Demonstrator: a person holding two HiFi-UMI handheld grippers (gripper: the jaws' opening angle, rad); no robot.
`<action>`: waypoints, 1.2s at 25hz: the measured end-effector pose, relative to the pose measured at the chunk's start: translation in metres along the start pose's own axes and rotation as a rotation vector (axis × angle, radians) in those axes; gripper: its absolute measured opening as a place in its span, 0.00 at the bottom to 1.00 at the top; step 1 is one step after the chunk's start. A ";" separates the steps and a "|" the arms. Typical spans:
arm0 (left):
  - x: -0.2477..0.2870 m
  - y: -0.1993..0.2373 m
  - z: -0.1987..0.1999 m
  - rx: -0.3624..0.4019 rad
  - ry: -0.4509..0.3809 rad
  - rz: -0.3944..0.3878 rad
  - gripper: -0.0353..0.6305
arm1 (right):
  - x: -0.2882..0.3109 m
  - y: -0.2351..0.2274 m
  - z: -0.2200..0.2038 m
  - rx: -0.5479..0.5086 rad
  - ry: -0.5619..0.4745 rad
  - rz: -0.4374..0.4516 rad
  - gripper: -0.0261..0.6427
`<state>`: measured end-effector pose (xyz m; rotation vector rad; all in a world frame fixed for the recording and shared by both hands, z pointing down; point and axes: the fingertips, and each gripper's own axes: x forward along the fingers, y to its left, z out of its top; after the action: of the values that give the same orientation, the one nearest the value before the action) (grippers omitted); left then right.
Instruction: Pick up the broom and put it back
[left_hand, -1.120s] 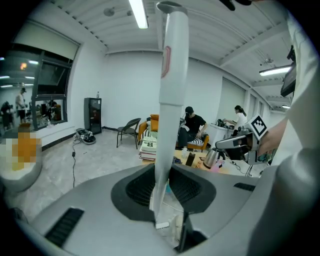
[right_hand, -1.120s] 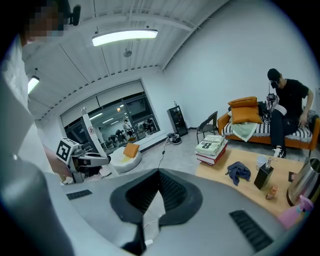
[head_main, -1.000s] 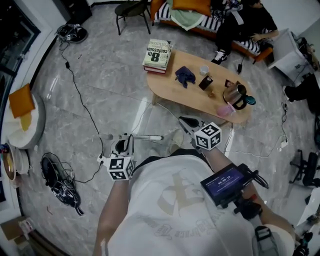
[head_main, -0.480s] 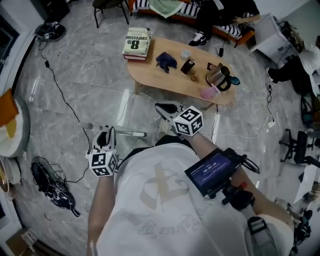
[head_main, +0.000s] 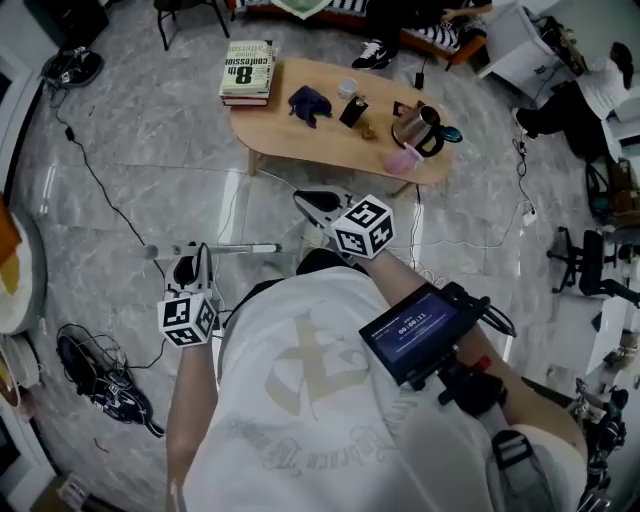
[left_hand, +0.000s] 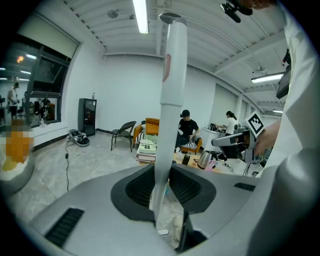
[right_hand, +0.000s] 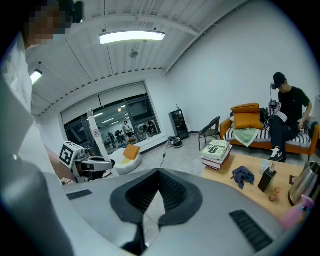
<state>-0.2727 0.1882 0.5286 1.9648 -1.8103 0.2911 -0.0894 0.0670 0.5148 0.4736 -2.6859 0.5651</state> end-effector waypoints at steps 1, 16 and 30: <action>0.002 0.001 0.002 0.002 -0.001 -0.004 0.20 | 0.000 -0.001 0.001 0.000 -0.001 -0.005 0.06; 0.034 0.015 0.009 0.016 0.045 0.001 0.20 | 0.001 -0.037 0.001 0.053 -0.012 -0.037 0.06; 0.083 0.025 0.008 0.053 0.153 -0.028 0.20 | 0.027 -0.090 0.019 0.093 -0.009 -0.027 0.06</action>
<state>-0.2890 0.1099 0.5632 1.9451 -1.6935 0.4714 -0.0833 -0.0260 0.5379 0.5375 -2.6662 0.6834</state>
